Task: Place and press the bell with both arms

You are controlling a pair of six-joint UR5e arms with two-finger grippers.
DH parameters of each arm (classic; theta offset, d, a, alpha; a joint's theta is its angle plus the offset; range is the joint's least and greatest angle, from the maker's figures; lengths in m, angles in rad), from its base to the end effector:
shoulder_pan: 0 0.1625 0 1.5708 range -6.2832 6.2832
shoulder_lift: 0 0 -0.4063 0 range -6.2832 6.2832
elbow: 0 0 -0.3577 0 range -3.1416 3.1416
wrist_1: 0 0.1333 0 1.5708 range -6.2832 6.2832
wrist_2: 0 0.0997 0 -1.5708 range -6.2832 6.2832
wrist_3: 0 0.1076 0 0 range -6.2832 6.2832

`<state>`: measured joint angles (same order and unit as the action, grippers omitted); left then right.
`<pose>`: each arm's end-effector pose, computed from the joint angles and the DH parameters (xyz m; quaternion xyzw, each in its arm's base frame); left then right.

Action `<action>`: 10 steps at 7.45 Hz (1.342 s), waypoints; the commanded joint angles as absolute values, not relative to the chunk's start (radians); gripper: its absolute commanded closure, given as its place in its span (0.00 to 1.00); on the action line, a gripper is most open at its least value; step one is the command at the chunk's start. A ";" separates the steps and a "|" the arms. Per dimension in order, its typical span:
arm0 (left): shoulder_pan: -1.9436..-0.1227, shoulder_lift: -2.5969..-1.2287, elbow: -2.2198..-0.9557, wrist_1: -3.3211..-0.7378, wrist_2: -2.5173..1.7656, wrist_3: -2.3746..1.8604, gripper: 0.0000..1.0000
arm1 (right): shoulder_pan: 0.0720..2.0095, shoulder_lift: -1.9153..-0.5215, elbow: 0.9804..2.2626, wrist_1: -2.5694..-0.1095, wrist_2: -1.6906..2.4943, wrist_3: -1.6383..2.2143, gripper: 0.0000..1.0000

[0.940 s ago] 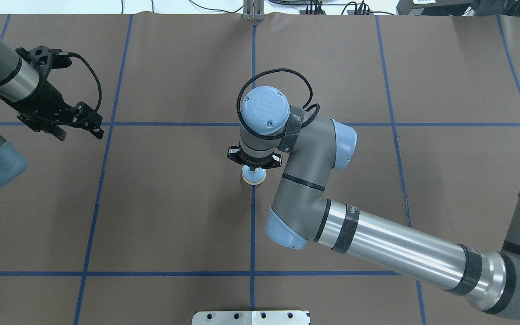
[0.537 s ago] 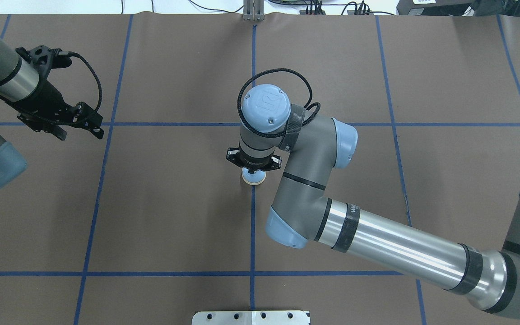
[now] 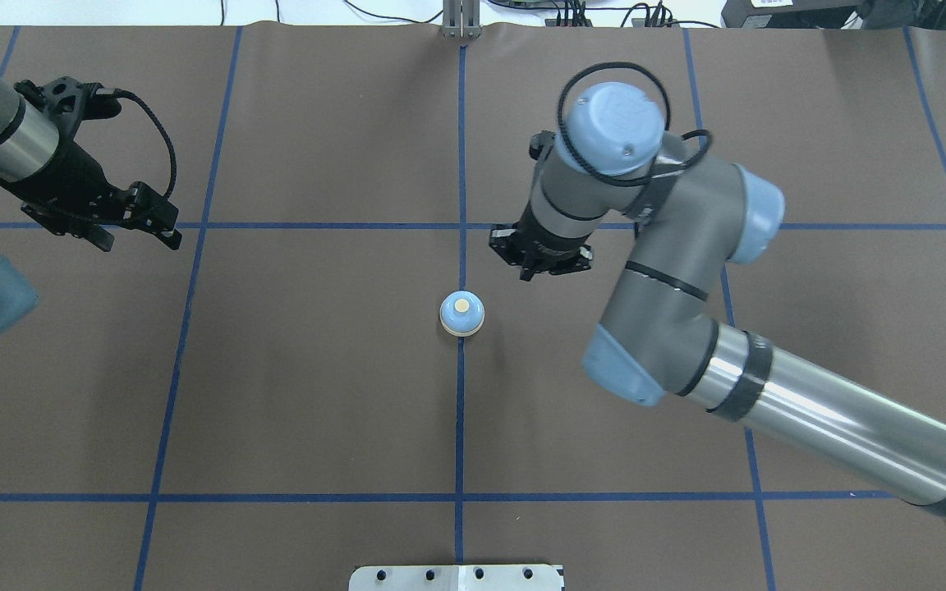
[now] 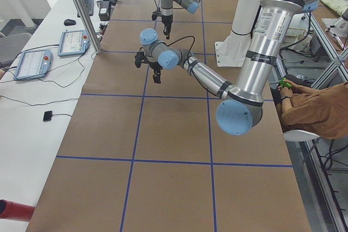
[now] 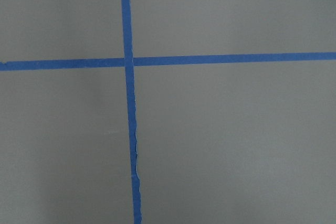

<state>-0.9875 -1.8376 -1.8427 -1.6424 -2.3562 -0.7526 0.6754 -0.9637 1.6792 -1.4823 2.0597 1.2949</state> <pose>0.2494 -0.4818 0.3761 -0.0082 0.4585 0.0401 0.8878 -0.4472 -0.4643 0.2557 -0.0242 -0.4395 0.0844 0.8940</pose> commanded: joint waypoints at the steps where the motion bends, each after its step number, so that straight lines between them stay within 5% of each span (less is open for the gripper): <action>1: -1.060 -1.737 -1.876 -1.643 -2.356 -0.564 0.01 | 0.847 -1.212 1.825 -1.482 2.152 1.034 1.00; 4: -1.257 -1.556 -1.872 -1.646 -2.356 -0.158 0.01 | 1.120 -1.437 1.838 -1.485 2.244 0.593 0.97; 7: -1.399 -1.520 -1.798 -1.646 -2.358 0.079 0.01 | 1.363 -1.606 1.824 -1.486 2.339 0.237 0.78; 8: -1.399 -1.520 -1.787 -1.646 -2.358 0.080 0.01 | 1.406 -1.624 1.801 -1.480 2.351 0.206 0.34; 9: -1.405 -1.520 -1.787 -1.644 -2.356 0.080 0.01 | 1.423 -1.638 1.796 -1.474 2.376 0.206 0.00; 10: -1.413 -1.522 -1.790 -1.640 -2.356 0.080 0.01 | 1.430 -1.638 1.796 -1.474 2.372 0.203 0.00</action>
<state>-1.4030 -1.5212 -1.7903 -1.6440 -2.3567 0.0765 1.4099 -1.6281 1.8008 -1.4770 2.3645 0.2160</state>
